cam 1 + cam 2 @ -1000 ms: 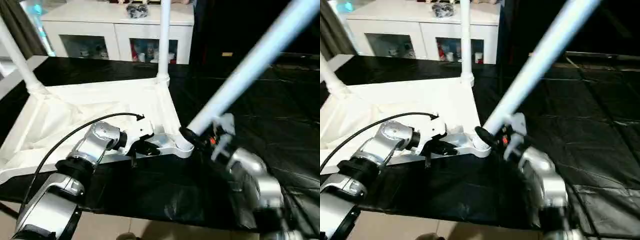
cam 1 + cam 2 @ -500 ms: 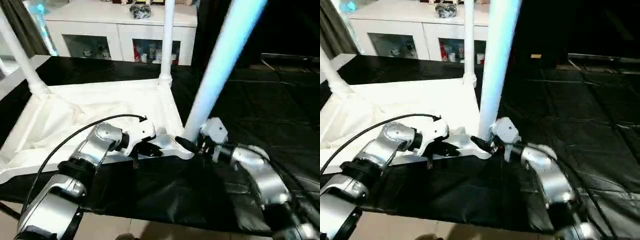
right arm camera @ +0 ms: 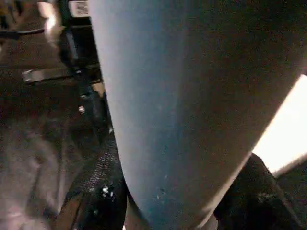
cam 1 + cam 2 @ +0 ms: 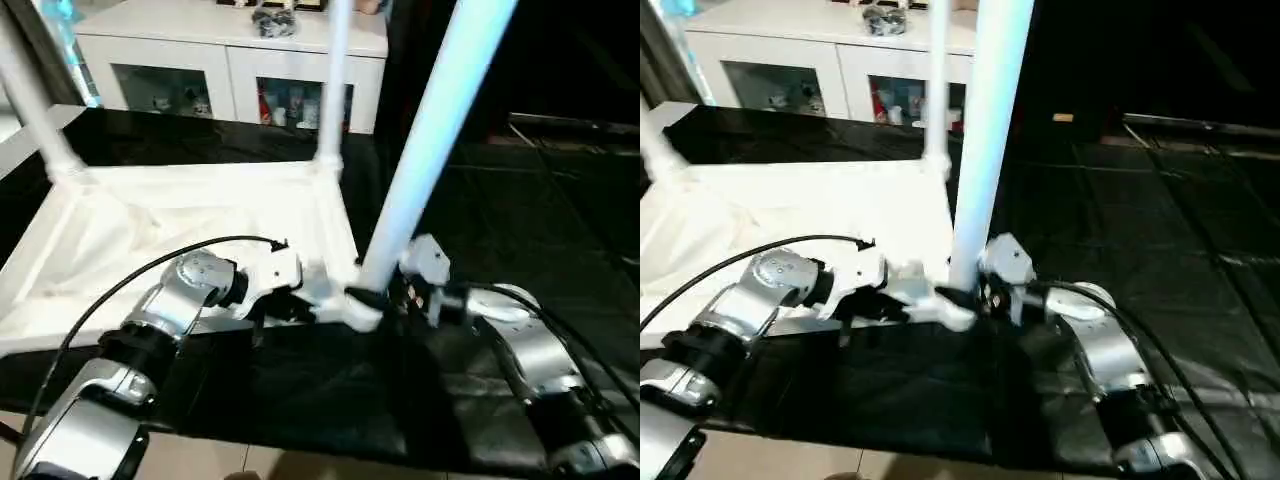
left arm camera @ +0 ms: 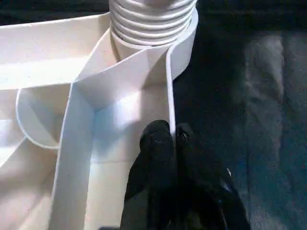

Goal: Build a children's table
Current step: Insert table leg to table base, then rotate leg to tighten

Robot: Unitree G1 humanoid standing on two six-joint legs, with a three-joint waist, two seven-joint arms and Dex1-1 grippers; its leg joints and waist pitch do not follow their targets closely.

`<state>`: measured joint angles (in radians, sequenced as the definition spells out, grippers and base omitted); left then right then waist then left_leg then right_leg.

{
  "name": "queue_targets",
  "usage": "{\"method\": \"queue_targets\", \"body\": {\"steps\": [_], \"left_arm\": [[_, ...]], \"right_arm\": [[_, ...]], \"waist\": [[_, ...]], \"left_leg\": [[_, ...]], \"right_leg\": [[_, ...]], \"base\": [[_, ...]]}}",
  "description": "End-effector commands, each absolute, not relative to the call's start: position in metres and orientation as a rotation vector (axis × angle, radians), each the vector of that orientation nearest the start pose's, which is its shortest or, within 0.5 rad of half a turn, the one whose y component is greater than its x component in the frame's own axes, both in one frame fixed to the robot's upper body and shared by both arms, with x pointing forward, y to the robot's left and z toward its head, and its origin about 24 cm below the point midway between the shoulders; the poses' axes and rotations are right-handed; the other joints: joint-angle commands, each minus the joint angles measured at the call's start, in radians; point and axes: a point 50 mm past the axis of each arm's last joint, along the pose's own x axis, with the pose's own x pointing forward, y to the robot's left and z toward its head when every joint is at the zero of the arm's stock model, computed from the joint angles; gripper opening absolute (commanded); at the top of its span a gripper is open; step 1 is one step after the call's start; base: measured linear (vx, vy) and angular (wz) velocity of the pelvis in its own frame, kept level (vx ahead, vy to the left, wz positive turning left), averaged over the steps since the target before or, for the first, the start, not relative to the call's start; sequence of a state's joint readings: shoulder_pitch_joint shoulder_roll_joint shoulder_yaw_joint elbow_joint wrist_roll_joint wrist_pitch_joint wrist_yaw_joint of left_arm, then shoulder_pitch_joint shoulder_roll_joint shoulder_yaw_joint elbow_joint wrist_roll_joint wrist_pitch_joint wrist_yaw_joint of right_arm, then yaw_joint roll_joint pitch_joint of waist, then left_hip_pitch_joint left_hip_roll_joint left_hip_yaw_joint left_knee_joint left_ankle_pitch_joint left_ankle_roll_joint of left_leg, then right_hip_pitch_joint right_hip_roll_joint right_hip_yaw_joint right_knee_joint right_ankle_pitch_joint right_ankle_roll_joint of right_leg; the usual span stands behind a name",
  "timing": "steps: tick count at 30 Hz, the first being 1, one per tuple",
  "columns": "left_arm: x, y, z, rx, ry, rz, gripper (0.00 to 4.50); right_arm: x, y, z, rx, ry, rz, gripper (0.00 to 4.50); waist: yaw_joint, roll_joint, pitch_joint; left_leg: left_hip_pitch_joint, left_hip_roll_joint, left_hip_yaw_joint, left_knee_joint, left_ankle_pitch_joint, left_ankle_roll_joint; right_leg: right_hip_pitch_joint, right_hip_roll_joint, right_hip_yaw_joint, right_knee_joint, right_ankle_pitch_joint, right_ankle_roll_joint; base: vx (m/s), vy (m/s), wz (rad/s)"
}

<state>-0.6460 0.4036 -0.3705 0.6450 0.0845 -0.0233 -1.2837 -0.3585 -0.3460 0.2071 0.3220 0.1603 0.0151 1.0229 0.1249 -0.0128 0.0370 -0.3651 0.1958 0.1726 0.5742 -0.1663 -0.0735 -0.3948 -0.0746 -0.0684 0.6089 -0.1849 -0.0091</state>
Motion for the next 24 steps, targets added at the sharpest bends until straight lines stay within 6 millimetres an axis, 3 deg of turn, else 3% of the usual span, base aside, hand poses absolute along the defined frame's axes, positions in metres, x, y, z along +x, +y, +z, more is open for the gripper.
{"method": "queue_targets", "body": {"steps": [1,5,6,7,12,16,20,21,24], "left_arm": [[0.315,0.116,0.061,0.655,0.419,-1.546,0.0],[0.316,0.114,0.063,0.683,0.424,-1.576,0.0],[0.317,0.113,0.063,0.682,0.426,-1.576,0.0],[0.318,0.113,0.064,0.68,0.427,-1.577,0.0],[0.322,0.113,0.063,0.667,0.446,-1.559,0.0],[0.327,0.111,0.065,0.616,0.444,-1.501,0.0],[0.339,0.109,0.07,0.512,0.415,-1.337,0.0],[0.343,0.11,0.072,0.483,0.409,-1.281,0.0],[0.354,0.11,0.076,0.398,0.425,-1.087,0.0]], "right_arm": [[0.258,-0.118,0.009,-0.178,0.398,1.366,1.91],[0.256,-0.117,0.011,-0.169,0.396,1.397,1.91],[0.257,-0.117,0.011,-0.167,0.394,1.398,1.91],[0.257,-0.117,0.012,-0.165,0.394,1.4,1.91],[0.26,-0.115,0.013,-0.142,0.389,1.365,1.91],[0.264,-0.114,0.014,-0.126,0.379,1.308,1.91],[0.279,-0.116,0.015,-0.137,0.355,1.135,1.91],[0.287,-0.117,0.016,-0.14,0.344,1.056,1.91],[0.313,-0.117,0.02,-0.121,0.328,0.82,1.91]], "waist": [[-0.004,0.008,-0.042],[-0.005,0.006,-0.033],[-0.004,0.01,-0.03],[-0.005,0.006,-0.031],[-0.002,0.011,-0.036],[0.0,0.009,-0.034],[-0.001,0.009,-0.032],[-0.003,0.001,-0.031],[-0.023,0.005,-0.032]], "left_leg": [[0.013,0.04,-0.011,-0.078,-0.331,0.016],[0.02,0.04,-0.013,-0.083,-0.394,0.005],[0.029,0.041,-0.016,-0.084,-0.428,-0.003],[0.033,0.04,-0.017,-0.086,-0.441,-0.006],[0.029,0.041,-0.015,-0.089,-0.382,0.0],[0.032,0.041,-0.016,-0.091,-0.41,-0.006],[0.038,0.039,-0.022,-0.091,-0.451,-0.023],[0.04,0.038,-0.024,-0.09,-0.462,-0.024],[0.036,0.036,-0.034,-0.09,-0.478,-0.044]], "right_leg": [[0.033,-0.072,0.05,-0.085,-0.272,-0.179],[0.031,-0.075,0.051,-0.094,-0.359,-0.168],[0.027,-0.078,0.052,-0.1,-0.411,-0.159],[0.029,-0.079,0.052,-0.103,-0.434,-0.154],[0.037,-0.076,0.053,-0.096,-0.334,-0.178],[0.036,-0.08,0.052,-0.104,-0.402,-0.169],[0.028,-0.086,0.048,-0.117,-0.542,-0.134],[0.025,-0.087,0.046,-0.123,-0.591,-0.114],[0.025,-0.091,0.033,-0.128,-0.656,-0.088]], "base": [[0.0,0.0,0.0],[0.0,0.0,0.0],[0.0,0.0,0.0],[0.0,0.0,0.0],[0.0,0.0,0.0],[0.0,0.0,0.0],[0.0,0.0,0.0],[0.0,0.0,0.0],[-0.062,0.012,-0.07]]}}
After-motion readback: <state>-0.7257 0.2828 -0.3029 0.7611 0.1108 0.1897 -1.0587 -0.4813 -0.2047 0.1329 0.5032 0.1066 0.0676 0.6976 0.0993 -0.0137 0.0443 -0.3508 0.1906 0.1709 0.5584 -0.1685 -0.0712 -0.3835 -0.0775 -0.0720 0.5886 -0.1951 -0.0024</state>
